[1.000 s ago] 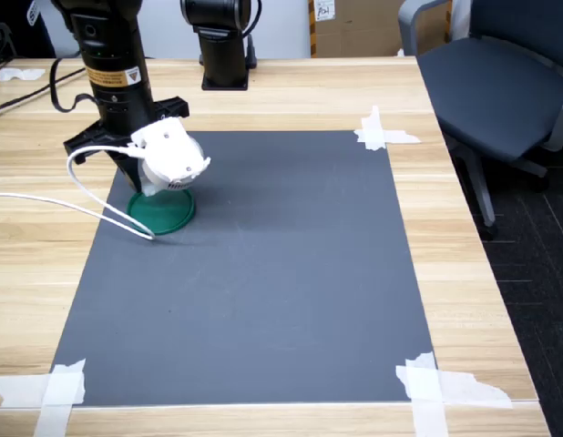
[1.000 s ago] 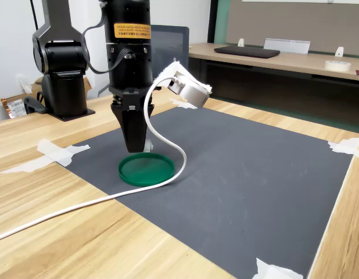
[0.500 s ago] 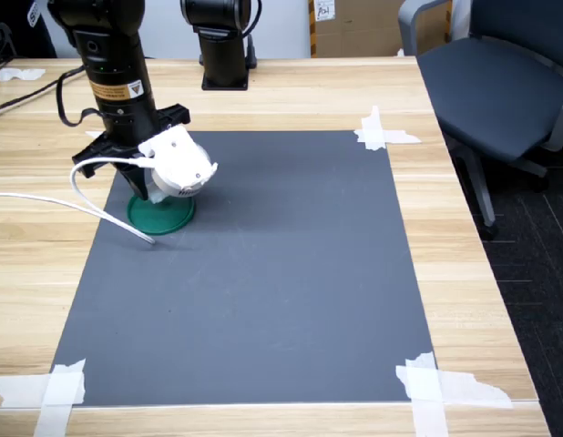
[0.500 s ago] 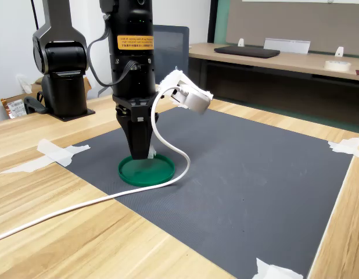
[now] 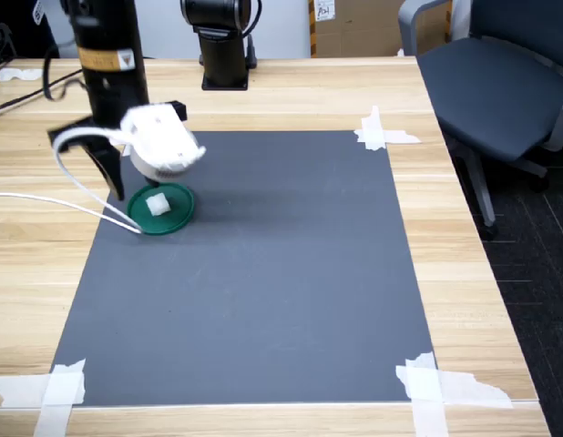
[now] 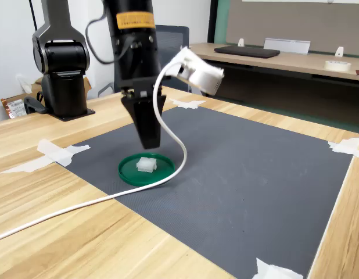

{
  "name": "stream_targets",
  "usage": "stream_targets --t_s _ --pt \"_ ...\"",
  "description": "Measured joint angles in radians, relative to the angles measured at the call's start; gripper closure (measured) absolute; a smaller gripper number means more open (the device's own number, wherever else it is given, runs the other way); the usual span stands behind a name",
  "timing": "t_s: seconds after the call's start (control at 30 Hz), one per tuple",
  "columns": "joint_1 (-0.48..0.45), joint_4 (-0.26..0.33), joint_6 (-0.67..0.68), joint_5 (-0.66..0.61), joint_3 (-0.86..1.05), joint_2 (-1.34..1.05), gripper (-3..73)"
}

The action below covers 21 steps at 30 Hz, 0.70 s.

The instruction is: Grasp a white terminal and put it in the green lid.

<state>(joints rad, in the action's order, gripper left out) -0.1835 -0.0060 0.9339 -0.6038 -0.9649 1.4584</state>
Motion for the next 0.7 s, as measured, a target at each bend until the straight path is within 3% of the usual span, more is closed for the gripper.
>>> stream_targets --t_s 0.13,0.23,0.3,0.5,0.7 --pt "0.000 0.065 -0.041 0.114 0.001 -0.124 45.8" --pt "0.000 0.148 -0.051 0.152 0.002 -0.197 61.7" --pt "0.000 0.201 -0.072 0.159 0.007 -0.240 68.3" --pt "0.000 0.306 -0.137 0.200 0.069 -0.412 72.0" --pt "0.000 0.413 -0.177 0.435 0.246 -0.621 72.1"
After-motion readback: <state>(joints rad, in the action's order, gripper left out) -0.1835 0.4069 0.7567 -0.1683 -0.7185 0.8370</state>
